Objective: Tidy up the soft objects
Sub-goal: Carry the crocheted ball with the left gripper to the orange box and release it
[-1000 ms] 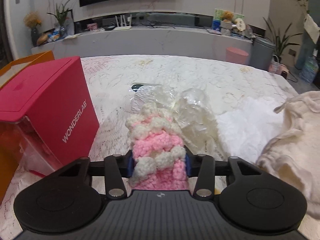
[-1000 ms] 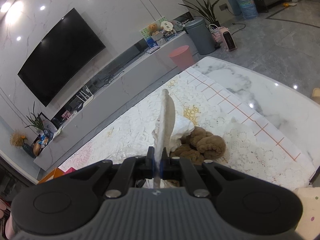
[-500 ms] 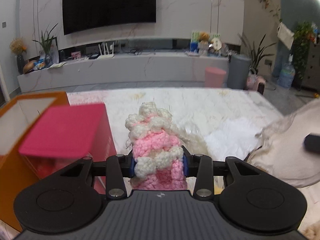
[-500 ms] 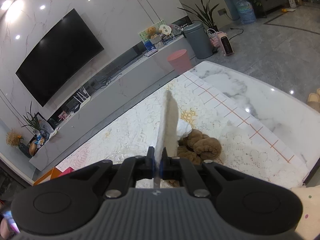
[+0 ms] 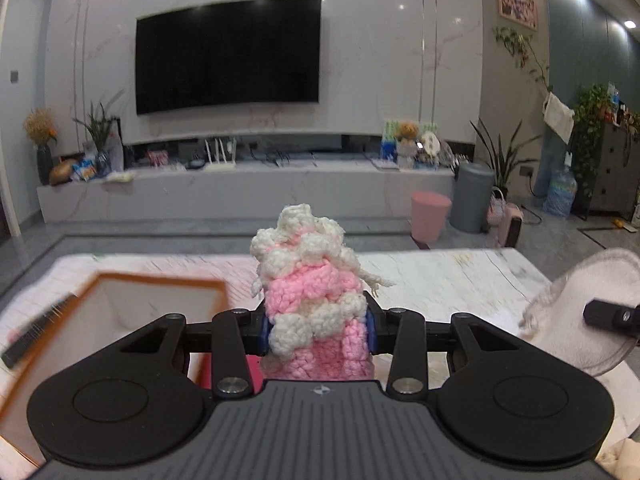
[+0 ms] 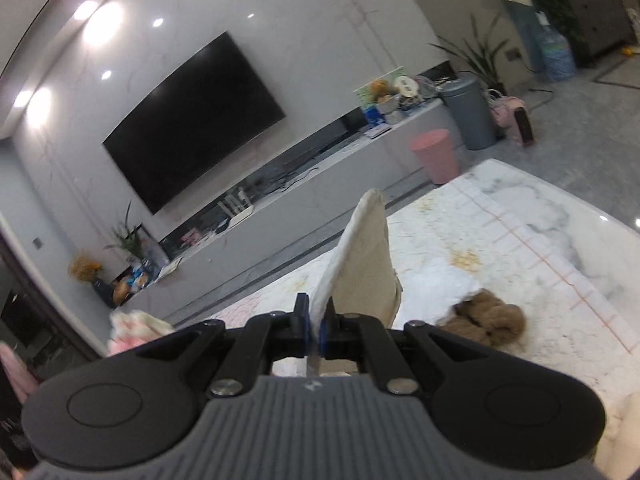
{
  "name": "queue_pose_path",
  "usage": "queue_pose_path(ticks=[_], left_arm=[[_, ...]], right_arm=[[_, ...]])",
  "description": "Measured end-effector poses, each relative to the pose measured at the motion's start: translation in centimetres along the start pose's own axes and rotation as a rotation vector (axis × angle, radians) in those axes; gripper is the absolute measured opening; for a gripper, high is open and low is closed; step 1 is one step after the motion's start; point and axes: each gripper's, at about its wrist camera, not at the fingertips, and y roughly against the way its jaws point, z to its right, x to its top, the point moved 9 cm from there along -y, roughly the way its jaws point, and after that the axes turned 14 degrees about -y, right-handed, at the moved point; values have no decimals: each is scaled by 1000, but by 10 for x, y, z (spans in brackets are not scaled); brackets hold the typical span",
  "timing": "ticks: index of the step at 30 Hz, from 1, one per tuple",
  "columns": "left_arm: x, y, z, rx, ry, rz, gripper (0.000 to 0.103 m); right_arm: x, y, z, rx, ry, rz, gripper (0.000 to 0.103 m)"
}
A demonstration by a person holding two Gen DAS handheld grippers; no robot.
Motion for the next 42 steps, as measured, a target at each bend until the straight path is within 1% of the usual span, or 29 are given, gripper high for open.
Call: queue_pose_path(ticks=[3, 7, 11, 13, 16, 21, 24, 27, 30, 32, 34, 37, 38, 40, 42], left_arm=[[2, 7, -27, 10, -9, 5, 47], [0, 20, -68, 47, 2, 44, 47], [-12, 26, -107, 81, 37, 58, 47], [-23, 22, -127, 81, 74, 39, 47], [-41, 14, -146, 48, 116, 8, 47], [-71, -5, -179, 57, 152, -31, 47], [-89, -24, -190, 8, 114, -60, 47], [-106, -35, -203, -5, 149, -83, 47], [-118, -40, -216, -10, 145, -107, 46], [-121, -40, -223, -20, 151, -101, 47], [-126, -40, -225, -49, 152, -84, 47], [-130, -45, -228, -82, 150, -105, 47], [-130, -48, -230, -94, 153, -102, 47], [-124, -55, -225, -152, 148, -98, 48], [-120, -63, -222, -167, 170, -112, 48]], right_arm=[[-10, -7, -18, -1, 39, -19, 2], [-25, -18, -45, 17, 63, -44, 2], [-45, -23, -80, 83, 123, -73, 2], [-59, -26, -99, 116, 159, -93, 2], [-81, -30, -126, 156, 216, -126, 2], [-118, -49, -162, 177, 272, -182, 2], [-134, -63, -179, 165, 325, -198, 2], [-145, -75, -193, 143, 382, -194, 2], [-152, -88, -201, 138, 407, -205, 2], [-154, -98, -204, 134, 413, -206, 2], [-158, -106, -210, 131, 419, -212, 2], [-164, -117, -218, 128, 420, -220, 2], [-166, -120, -221, 127, 422, -220, 2], [-171, -123, -226, 129, 437, -220, 2], [-175, -125, -230, 129, 455, -213, 2]])
